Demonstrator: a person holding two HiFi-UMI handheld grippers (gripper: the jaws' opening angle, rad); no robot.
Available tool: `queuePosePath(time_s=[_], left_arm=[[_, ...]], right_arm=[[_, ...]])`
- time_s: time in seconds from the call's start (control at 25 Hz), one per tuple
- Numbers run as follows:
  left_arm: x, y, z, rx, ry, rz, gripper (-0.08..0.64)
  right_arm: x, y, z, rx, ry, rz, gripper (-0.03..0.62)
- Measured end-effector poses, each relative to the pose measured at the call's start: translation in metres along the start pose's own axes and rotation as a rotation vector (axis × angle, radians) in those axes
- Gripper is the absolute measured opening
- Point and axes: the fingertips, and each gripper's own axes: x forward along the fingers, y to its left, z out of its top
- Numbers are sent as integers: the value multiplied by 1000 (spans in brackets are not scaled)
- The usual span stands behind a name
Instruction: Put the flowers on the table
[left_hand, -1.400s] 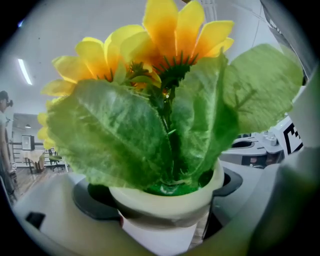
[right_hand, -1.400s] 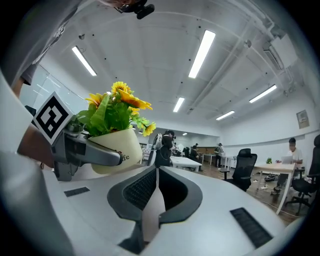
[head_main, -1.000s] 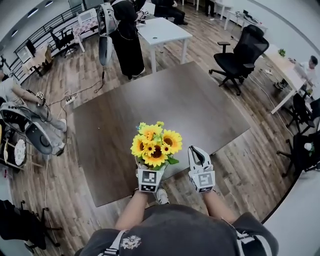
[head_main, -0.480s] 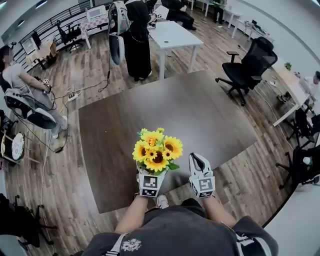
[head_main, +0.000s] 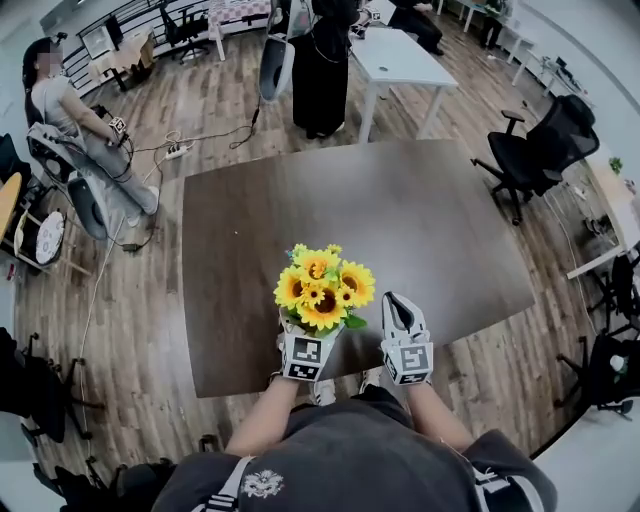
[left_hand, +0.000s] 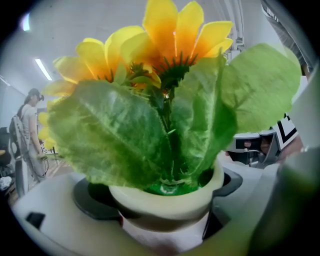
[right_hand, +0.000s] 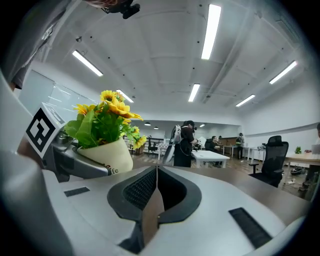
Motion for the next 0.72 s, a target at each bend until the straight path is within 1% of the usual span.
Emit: queuePosePath(time_s=[0.2,0.36,0.48,0.6,0.72], left_arm=[[15,12,-13,-10,32,57,545],[23,17,-49,-34,101,96,545],[26,16,-68,-44,140,117,545],[24,17,-85,-69,183,161,545],[30,30,-95,-95,206,205,545]], right_arm=[[28,6,-7,-27,17,110,26],[43,1,-9,-45,20,190,26],[56,-3,-11,-69,30,248,26],[70,-5,-22,-77,52,296,26],[89,-5,-35,-84,73,325,26]])
